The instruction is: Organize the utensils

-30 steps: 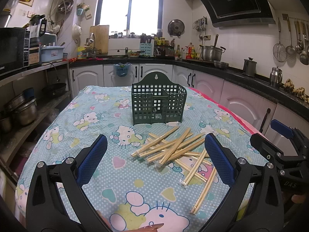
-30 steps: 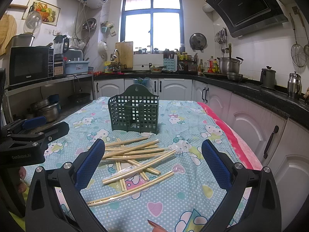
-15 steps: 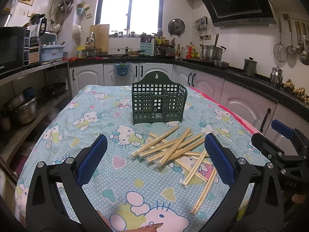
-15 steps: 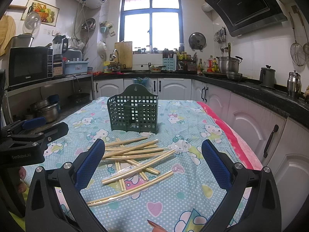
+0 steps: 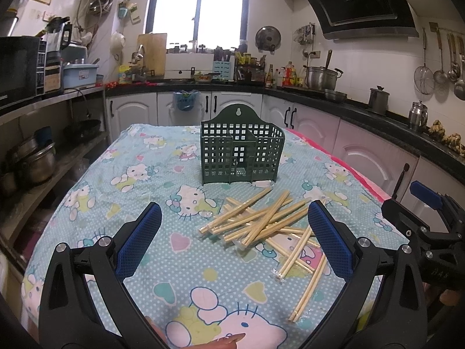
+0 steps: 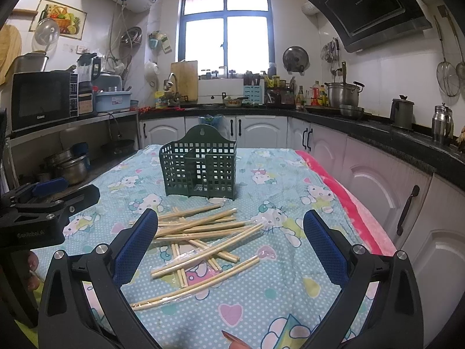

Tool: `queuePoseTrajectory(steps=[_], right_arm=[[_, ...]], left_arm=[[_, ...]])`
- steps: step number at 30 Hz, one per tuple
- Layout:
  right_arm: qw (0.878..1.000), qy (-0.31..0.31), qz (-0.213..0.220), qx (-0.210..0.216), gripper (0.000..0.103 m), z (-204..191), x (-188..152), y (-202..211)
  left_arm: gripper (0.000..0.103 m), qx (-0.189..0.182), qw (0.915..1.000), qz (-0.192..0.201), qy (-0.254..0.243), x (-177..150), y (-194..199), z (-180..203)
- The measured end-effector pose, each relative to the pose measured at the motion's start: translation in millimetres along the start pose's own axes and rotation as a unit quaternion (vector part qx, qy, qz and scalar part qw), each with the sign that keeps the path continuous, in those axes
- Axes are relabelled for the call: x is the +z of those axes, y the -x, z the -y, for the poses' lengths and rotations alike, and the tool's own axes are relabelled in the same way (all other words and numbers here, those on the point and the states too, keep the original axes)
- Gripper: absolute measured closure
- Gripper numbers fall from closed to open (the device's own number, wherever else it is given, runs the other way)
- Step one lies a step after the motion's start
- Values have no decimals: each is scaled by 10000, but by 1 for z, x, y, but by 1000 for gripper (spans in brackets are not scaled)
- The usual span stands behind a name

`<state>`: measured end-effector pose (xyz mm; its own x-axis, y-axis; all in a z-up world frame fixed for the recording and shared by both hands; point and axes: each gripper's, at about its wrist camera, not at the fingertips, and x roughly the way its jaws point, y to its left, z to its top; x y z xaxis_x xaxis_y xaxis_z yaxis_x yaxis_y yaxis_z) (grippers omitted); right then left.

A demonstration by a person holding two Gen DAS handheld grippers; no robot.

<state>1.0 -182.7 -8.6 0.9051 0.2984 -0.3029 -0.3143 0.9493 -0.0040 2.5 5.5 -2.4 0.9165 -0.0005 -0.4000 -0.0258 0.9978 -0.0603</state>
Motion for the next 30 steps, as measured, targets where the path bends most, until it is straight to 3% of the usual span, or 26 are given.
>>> queuePoseTrajectory(steps=[9,14,25,30], right_arm=[[9992,-75,-373,90,6,8,-3,-27],[9981,231,-557,150,6,-1,-2,-41],[9917,158,-1201,426,6,3,0,-85],[9889,91,-1430,401,6,10,3,-107]], left_arm=[[10,148,9994,-191,258,1,-12,-16],[10,299,9973,-396,537,3,-25,-37],[10,-42,9923,-864,890,1,-52,-69],[10,-215,9868,-1272,977,-4,-73,-74]])
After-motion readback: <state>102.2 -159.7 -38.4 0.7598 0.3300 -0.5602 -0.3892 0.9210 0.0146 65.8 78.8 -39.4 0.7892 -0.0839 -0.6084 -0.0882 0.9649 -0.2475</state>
